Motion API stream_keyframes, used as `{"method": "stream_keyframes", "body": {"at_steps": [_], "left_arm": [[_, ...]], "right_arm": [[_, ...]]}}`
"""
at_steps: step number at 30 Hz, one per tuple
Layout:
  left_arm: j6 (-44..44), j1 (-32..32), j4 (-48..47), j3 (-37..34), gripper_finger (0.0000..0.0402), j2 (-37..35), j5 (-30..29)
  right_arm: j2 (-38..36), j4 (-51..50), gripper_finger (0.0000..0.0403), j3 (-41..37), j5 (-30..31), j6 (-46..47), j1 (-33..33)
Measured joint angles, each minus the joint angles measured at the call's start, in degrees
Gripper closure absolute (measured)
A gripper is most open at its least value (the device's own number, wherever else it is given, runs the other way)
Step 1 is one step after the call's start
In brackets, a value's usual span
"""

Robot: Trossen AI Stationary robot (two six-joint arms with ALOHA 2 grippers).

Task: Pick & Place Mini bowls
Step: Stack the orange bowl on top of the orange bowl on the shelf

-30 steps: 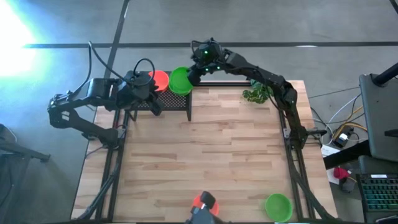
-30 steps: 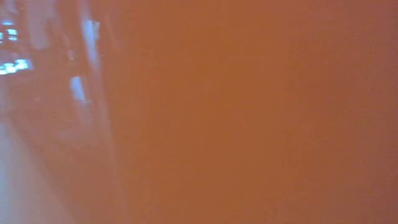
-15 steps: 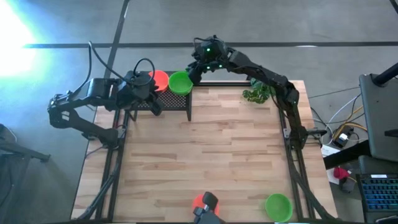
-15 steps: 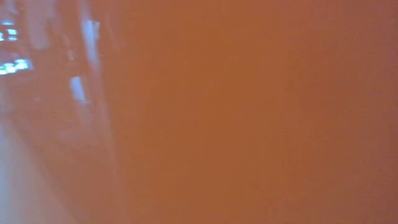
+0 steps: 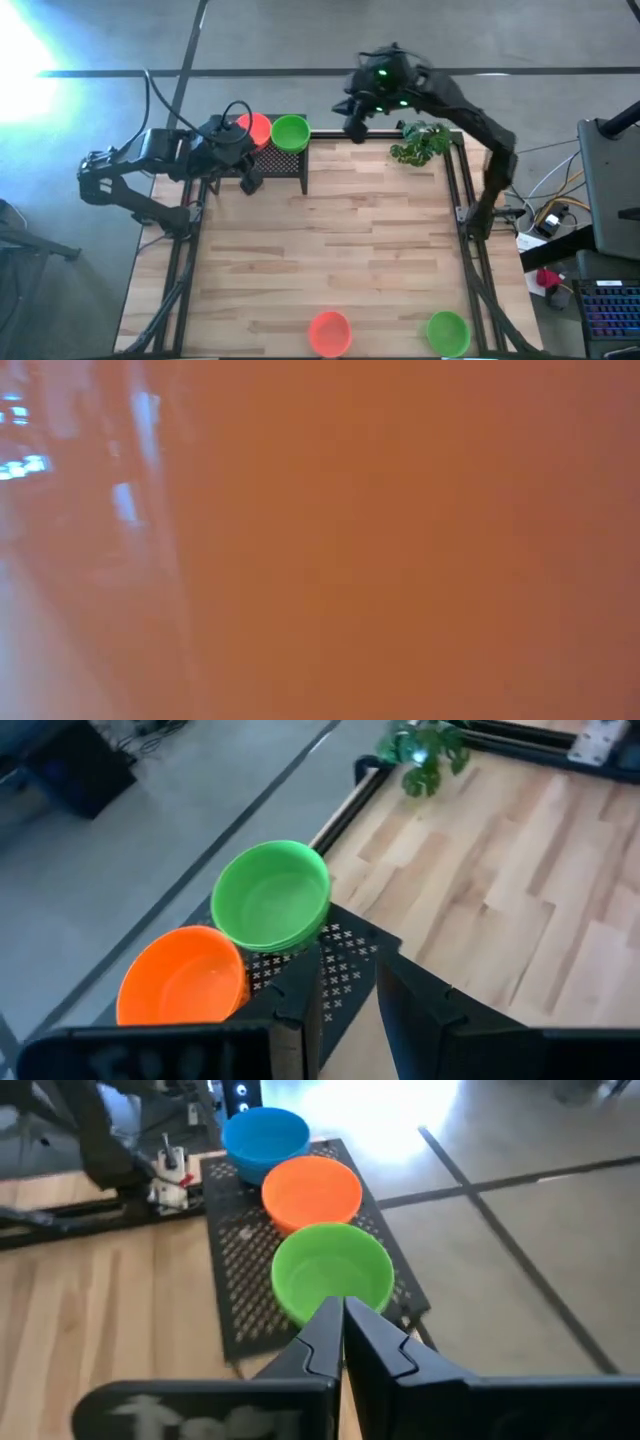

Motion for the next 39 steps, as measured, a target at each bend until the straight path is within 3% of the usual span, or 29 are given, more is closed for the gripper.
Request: {"method": "stream_keyframes", "body": {"at_steps": [6, 13, 23, 31, 39], "left_arm": [[1.2, -6.3, 0.9, -1.7, 0.0312, 1.9, 0.0], [0.7, -15.4, 6.6, -6.8, 0.0312, 4.9, 2.0], [-1.5, -22.6, 25.9, -18.2, 0.0312, 7.9, 11.1], [-11.3, -25.6, 40.8, -25.3, 0.0312, 14.1, 18.7], [-16.0, -27.8, 45.8, -21.9, 0.0312, 26.1, 25.9]], "right_arm": [[-7.7, -6.8, 0.0394, -0.2, 5.0, -1.5, 5.8], [-14.5, -10.3, 0.0394, -0.3, 5.4, 0.9, 14.8], [-17.5, -10.9, 0.0394, -0.4, 8.1, 2.8, 25.0], [-17.7, -13.1, 0.0394, -0.4, 7.6, -0.3, 27.6], [-17.7, -17.7, 0.0394, -0.4, 7.4, 0.0, 27.6]]}}
